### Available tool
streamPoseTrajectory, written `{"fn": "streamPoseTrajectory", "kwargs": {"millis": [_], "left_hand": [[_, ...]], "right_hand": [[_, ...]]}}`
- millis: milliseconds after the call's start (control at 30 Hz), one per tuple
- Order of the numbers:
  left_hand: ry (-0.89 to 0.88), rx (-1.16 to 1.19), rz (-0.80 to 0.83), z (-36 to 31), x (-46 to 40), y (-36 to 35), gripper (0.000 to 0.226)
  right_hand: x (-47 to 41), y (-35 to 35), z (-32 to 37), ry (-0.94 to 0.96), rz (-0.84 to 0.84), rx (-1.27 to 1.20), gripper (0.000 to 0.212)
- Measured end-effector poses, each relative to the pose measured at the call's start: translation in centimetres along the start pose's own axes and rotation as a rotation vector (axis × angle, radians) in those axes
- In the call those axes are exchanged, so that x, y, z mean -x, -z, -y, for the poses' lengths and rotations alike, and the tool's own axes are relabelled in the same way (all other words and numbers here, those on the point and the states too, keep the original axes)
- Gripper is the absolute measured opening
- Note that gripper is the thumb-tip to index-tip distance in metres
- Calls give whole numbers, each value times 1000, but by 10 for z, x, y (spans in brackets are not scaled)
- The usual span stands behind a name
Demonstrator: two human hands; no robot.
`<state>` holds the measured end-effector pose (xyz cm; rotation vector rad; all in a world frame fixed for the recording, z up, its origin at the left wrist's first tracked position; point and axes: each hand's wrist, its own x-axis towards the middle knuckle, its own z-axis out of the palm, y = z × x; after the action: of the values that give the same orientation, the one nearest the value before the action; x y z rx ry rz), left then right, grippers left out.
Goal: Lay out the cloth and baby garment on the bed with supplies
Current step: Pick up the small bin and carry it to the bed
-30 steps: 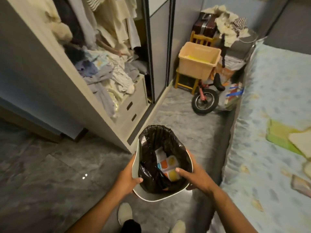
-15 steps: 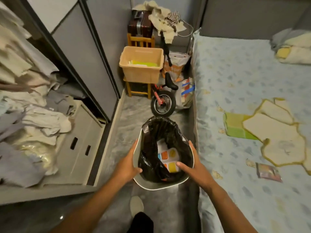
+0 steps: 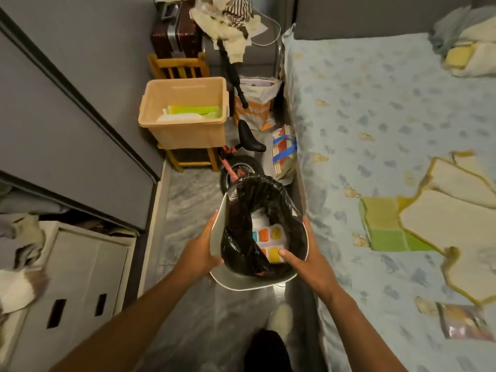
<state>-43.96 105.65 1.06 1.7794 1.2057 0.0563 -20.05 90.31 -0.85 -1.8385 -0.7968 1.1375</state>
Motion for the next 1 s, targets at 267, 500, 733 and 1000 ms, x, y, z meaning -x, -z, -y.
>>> {"fn": "streamPoseTrajectory", "kwargs": {"millis": [267,500,733,1000], "left_hand": [[27,-13,8,58,-132,-47,108],[28,-74,98,120,-230,-90,104],[-33,-81,134,159,-293,-128,92],[-19,-89,149,183,-324,-158,93]], "right_hand": [[-128,-11,-92,-35,-12,33,97],[-191,-35,-178,-104,-124,1,102],[-239,-53,-246,-185,-112,-62,104],[-267,-60,-289,-210,-118,-69,108]]}}
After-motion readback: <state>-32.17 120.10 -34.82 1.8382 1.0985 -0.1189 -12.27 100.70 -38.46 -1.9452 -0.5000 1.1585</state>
